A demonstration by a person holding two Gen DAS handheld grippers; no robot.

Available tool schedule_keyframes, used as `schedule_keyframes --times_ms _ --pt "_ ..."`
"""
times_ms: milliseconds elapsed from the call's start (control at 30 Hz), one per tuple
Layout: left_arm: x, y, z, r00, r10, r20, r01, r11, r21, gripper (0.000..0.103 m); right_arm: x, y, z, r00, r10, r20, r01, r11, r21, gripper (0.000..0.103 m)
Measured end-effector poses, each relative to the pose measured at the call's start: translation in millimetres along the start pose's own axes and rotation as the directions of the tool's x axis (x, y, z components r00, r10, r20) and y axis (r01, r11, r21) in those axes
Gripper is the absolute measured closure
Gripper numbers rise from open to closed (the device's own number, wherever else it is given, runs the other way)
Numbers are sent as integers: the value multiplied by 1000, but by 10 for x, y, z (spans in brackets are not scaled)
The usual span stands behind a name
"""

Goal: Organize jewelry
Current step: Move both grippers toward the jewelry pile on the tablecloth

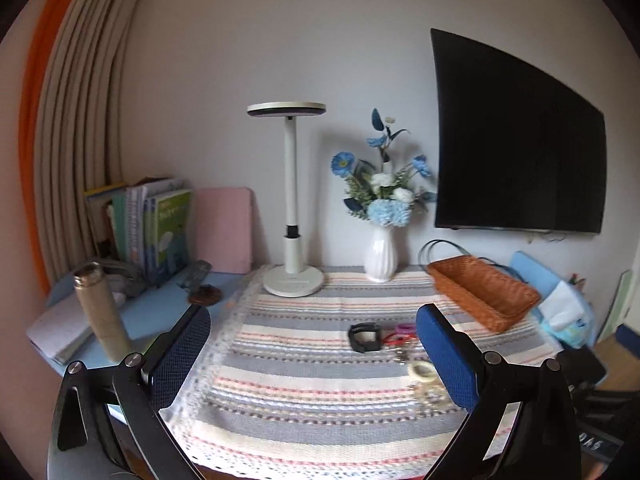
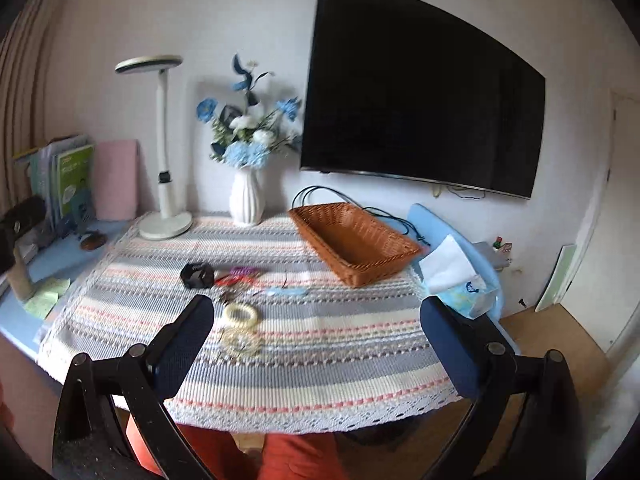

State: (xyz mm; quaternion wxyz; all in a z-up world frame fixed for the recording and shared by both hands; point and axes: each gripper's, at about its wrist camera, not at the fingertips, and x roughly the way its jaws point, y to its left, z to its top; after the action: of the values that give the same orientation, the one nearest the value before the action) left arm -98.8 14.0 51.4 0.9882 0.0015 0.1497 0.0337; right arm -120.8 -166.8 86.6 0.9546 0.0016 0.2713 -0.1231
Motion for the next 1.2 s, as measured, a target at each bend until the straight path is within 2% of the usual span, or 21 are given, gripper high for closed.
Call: schedule_keyframes --times_ms 300,567,700,800,867,933,1000,1067,1100,1133,1167,1200 --pt "211 29 -122 999 34 -26 -33 999 33 1 247 132 49 1000 -5 -13 5 1000 -30 0" --pt "511 59 -260 996 -3 -91 4 1000 12 1 311 371 27 1000 -11 1 11 997 -77 0" --pt "700 107 -339 988 -40 -151 38 999 -10 1 418 429 26 1000 -7 -6 6 997 -79 0" --pt "977 159 -438 959 -137 -250 125 990 -64 1 519 403 -11 1000 -11 -16 10 997 -71 0" --pt "1234 226 -562 920 -210 -331 171 975 -144 1 619 369 -41 999 -17 -36 14 998 -66 0" --pt "1429 257 -684 899 -219 -378 160 970 -181 1 752 335 -72 998 -31 -63 27 998 -61 0" --pt "1567 208 -734 899 -180 -399 131 980 -148 1 859 322 -112 995 -69 -72 64 996 -68 0" --pt "1641 157 -734 895 -173 -411 133 983 -125 1 925 347 -134 993 -102 -57 96 990 -100 0" --pt "1692 108 -732 884 -198 -424 160 979 -123 1 954 363 -143 992 -115 -53 109 987 -116 0" --pt "1757 76 -729 865 -227 -448 190 974 -127 1 990 374 -148 991 -126 -53 118 984 -130 0" --pt "1811 35 -736 846 -247 -473 211 969 -129 3 1027 382 -146 990 -127 -57 118 984 -137 0" --pt "1852 -4 -739 834 -256 -489 222 967 -128 9 1073 387 -136 991 -115 -63 105 984 -143 0"
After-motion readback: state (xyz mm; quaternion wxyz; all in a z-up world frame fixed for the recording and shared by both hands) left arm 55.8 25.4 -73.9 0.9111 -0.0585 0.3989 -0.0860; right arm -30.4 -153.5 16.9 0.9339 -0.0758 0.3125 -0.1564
